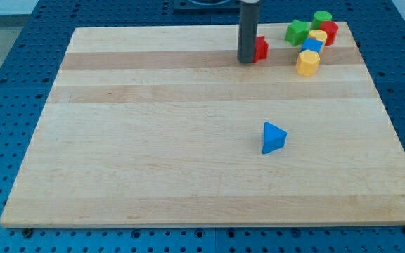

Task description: Move the red star diagonally top left to the yellow hexagon

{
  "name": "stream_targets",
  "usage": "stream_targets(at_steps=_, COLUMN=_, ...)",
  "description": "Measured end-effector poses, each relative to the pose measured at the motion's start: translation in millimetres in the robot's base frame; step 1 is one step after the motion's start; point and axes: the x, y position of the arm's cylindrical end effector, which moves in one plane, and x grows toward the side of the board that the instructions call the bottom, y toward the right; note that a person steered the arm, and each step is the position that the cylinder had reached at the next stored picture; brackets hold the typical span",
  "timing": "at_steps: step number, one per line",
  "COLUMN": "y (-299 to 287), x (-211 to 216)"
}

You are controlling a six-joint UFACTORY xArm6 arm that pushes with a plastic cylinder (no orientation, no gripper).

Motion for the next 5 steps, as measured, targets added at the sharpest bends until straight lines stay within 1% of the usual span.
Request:
stream_targets(at_steps=2, y=8.3, x=-24.9)
stream_targets(at_steps=5, y=12.8, x=-28.5)
